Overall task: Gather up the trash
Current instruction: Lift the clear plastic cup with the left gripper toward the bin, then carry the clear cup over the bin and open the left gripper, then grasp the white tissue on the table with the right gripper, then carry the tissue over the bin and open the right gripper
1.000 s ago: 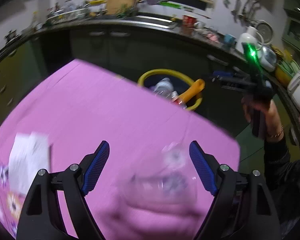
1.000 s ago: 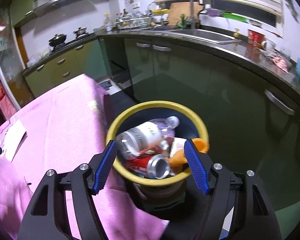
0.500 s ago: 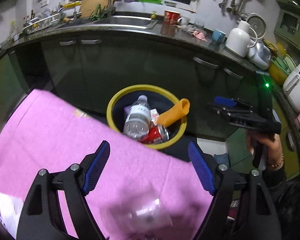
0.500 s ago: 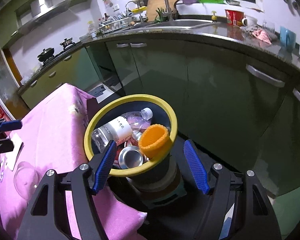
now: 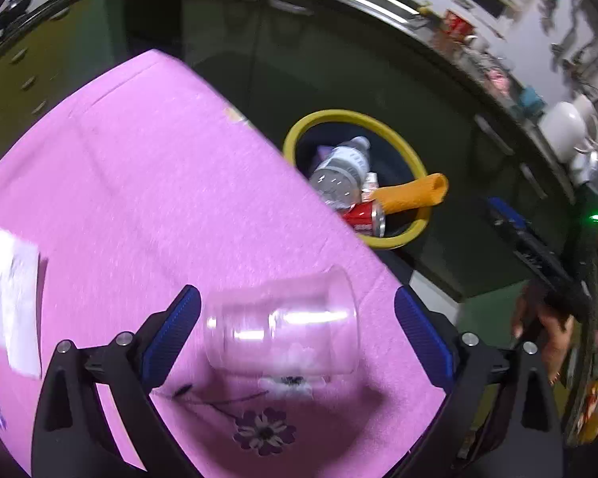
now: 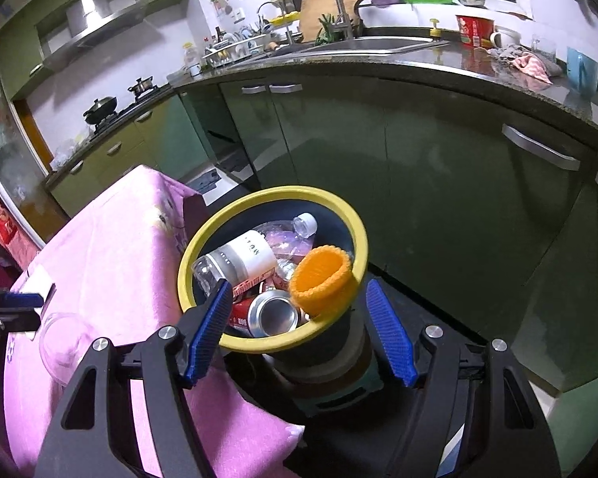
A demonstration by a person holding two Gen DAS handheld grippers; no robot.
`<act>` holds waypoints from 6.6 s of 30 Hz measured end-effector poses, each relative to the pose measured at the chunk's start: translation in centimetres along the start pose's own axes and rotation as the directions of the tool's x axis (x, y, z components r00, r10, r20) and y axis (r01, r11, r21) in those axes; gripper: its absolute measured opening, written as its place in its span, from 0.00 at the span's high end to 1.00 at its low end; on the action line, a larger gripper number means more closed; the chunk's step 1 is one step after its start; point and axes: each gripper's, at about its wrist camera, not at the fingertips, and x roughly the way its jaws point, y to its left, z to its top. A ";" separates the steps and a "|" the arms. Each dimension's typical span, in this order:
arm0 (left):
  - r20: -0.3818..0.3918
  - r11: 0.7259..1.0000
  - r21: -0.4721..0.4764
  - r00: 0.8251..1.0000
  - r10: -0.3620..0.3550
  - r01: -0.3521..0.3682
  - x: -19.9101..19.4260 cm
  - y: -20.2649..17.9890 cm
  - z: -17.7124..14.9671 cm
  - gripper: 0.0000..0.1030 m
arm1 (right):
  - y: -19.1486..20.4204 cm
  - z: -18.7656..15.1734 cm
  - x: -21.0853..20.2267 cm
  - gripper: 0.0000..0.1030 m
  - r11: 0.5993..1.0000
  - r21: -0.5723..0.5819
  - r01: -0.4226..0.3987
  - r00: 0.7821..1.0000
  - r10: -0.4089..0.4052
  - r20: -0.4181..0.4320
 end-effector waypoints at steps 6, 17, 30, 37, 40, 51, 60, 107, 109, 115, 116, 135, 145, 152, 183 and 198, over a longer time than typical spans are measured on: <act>-0.015 0.995 0.009 0.995 0.100 -0.100 1.3 -0.7 -1.5 0.07 | 0.0 -0.2 0.1 0.33 1.000 0.004 -0.026 1.000 0.026 0.000; -0.012 0.991 -0.023 0.991 0.135 -0.135 1.1 0.4 -2.0 0.07 | -0.5 -0.8 0.9 0.33 0.999 0.019 -0.042 0.999 0.042 -0.019; -0.069 0.995 -0.008 0.993 0.094 -0.095 3.0 0.2 -2.7 0.24 | 0.0 -1.0 1.2 0.33 0.999 0.013 -0.053 0.998 0.053 -0.028; -0.036 0.995 0.044 0.995 0.095 -0.093 2.0 -0.4 -2.8 0.24 | -0.2 -1.0 0.8 0.33 0.999 0.022 -0.049 0.999 0.049 -0.017; -0.009 0.994 0.064 0.996 0.086 -0.086 0.8 -1.0 -2.2 0.24 | -0.5 -1.0 0.6 0.33 0.999 0.030 -0.044 0.999 0.045 -0.011; 0.051 0.960 0.279 0.999 -0.012 -0.003 1.7 -8.9 5.6 0.24 | -3.0 -1.2 -0.3 0.33 0.997 0.071 -0.007 1.000 0.007 0.002; 0.011 0.887 0.460 0.999 -0.044 0.034 11.0 -15.3 12.2 0.24 | -6.1 -1.7 -0.6 0.33 0.992 0.113 0.046 0.999 -0.045 -0.015; 0.428 0.883 -0.462 0.851 0.304 -0.083 -15.8 20.2 -25.4 0.06 | 46.5 -8.4 9.6 0.34 0.500 -0.640 -0.583 0.812 0.333 -0.480; 0.428 0.891 -0.445 0.851 0.303 -0.093 -15.6 20.2 -25.2 0.06 | 47.5 -9.2 10.7 0.35 0.502 -0.664 -0.553 0.832 0.291 -0.473; 0.432 0.901 -0.428 0.861 0.269 -0.067 -14.9 20.6 -25.3 0.06 | 48.3 -10.4 13.2 0.35 0.530 -0.665 -0.526 0.843 0.223 -0.489; 0.431 0.901 -0.428 0.862 0.267 -0.065 -14.8 20.8 -25.3 0.06 | 48.4 -10.6 13.6 0.35 0.532 -0.668 -0.521 0.845 0.211 -0.491; 0.401 0.899 -0.436 0.883 0.242 -0.048 -13.6 21.1 -25.6 0.06 | 44.8 -7.8 9.1 0.96 0.557 -0.552 -0.620 0.781 0.375 -0.499; 0.393 0.914 -0.404 0.896 0.208 -0.035 -13.2 19.8 -24.3 0.06 | 36.7 -1.4 1.1 0.96 0.608 -0.487 -0.627 0.779 0.508 -0.369; 0.371 0.915 -0.402 0.907 0.200 -0.038 -13.1 19.1 -20.8 0.06 | 25.8 3.5 0.6 0.96 0.805 -0.486 -0.341 0.940 0.292 -0.176; 0.195 0.793 -0.585 0.920 0.341 -0.171 -7.3 22.6 -6.2 0.06 | 10.2 4.3 6.1 0.40 0.925 -0.379 -0.003 0.994 -0.039 -0.104; 0.008 0.669 -0.667 0.895 0.446 -0.328 -3.0 28.5 -2.4 0.06 | 13.9 2.7 6.9 0.40 0.900 -0.425 -0.102 0.988 0.042 -0.150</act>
